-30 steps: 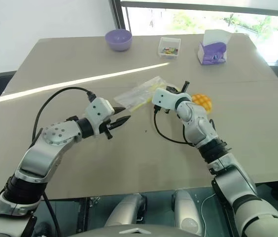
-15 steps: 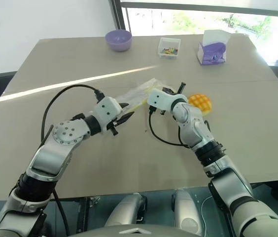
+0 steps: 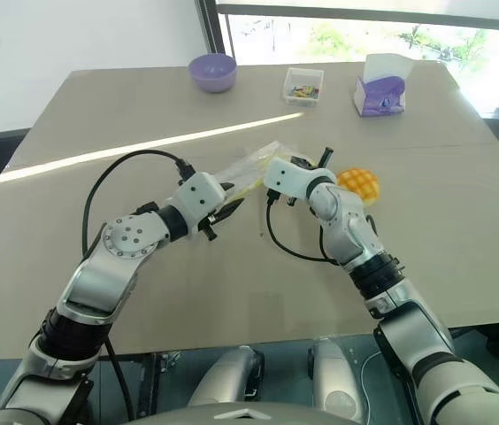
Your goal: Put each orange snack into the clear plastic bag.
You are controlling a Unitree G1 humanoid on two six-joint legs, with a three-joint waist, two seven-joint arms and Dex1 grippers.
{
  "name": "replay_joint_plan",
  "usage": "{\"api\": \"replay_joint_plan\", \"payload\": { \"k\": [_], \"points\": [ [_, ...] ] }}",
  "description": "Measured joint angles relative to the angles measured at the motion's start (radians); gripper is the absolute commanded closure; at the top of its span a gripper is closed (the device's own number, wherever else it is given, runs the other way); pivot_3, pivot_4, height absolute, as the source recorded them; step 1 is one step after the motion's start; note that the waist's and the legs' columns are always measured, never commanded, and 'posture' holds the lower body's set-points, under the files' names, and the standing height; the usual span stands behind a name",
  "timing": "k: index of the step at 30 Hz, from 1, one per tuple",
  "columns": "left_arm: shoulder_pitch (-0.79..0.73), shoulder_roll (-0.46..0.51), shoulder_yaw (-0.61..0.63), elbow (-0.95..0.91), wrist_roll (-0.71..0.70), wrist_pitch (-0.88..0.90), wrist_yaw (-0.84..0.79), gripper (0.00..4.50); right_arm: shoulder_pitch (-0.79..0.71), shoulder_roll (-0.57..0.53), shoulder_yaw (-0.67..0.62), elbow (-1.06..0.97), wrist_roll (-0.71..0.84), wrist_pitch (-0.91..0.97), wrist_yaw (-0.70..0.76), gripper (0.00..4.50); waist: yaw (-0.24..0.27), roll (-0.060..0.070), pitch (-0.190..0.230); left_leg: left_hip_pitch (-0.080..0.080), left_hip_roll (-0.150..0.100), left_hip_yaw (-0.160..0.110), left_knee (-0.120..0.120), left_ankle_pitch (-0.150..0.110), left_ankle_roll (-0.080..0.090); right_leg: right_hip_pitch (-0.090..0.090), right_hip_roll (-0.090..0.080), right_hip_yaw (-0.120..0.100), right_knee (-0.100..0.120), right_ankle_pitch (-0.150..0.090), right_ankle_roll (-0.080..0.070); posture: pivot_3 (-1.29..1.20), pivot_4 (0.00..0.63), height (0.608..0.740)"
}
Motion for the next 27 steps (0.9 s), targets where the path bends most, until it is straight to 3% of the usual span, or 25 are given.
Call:
{"api": "replay_joint_plan", "payload": {
  "k": [1,3,4,7,13,17,20,27],
  "points": [
    [-0.006,0.0,0.0,0.0,0.002,0.0,-0.002,2.82,0.0,0.0,0.0,-0.004,0.0,0.0,0.0,4.5,0.0,0.0,0.0,0.0,0.0,0.0,0.0,0.0,0.0,0.0,0.0,0.0,0.0,0.0,0.0,0.0,0.15,0.74],
    [-0.012,-0.001,0.0,0.0,0.005,0.0,-0.006,3.34,0.0,0.001,0.0,-0.006,-0.001,0.001,0.0,4.5,0.0,0.0,0.0,0.0,0.0,0.0,0.0,0.0,0.0,0.0,0.0,0.0,0.0,0.0,0.0,0.0,0.15,0.74],
    [-0.012,-0.002,0.0,0.0,0.006,0.0,-0.006,3.39,0.0,0.001,0.0,-0.006,-0.001,0.001,0.0,4.5,-0.001,0.0,0.0,0.0,0.0,0.0,0.0,0.0,0.0,0.0,0.0,0.0,0.001,0.0,0.0,0.0,0.15,0.74],
    [-0.012,-0.009,-0.001,0.0,0.008,-0.005,-0.016,4.48,0.002,0.002,0.0,-0.01,-0.001,0.009,0.003,4.5,0.0,0.0,0.0,0.0,0.0,0.0,0.001,0.0,0.0,0.0,0.0,0.0,0.001,0.0,0.0,0.0,0.15,0.74],
    [-0.012,-0.01,-0.003,0.001,0.01,-0.029,-0.03,4.48,0.016,-0.001,0.0,-0.033,0.002,0.021,0.016,4.5,0.0,0.0,0.0,0.0,0.0,0.0,0.001,0.0,0.0,0.0,0.0,0.0,0.001,0.0,0.0,0.0,0.15,0.74],
    [-0.013,0.006,0.008,0.032,0.007,-0.08,-0.05,4.5,0.043,-0.009,-0.015,-0.078,0.042,0.021,0.055,3.24,0.0,0.0,0.0,0.0,0.0,0.0,0.002,0.0,0.0,0.0,0.0,0.0,0.001,0.0,0.0,0.0,0.15,0.74],
    [-0.014,0.015,0.025,0.092,-0.011,-0.159,-0.073,4.5,0.074,-0.013,-0.04,-0.122,0.091,0.019,0.083,1.95,0.001,0.0,0.0,0.0,0.0,0.0,0.002,0.0,0.0,0.0,0.0,0.0,0.002,0.0,0.0,0.0,0.15,0.74],
    [-0.069,0.054,0.132,0.326,-0.135,-0.37,-0.225,4.5,0.216,-0.091,-0.173,-0.38,0.35,0.02,0.258,1.95,0.005,0.0,0.0,-0.001,0.0,-0.001,0.004,0.0,0.0,0.001,0.0,-0.001,0.002,0.0,0.0,0.0,0.15,0.74]
  ]
}}
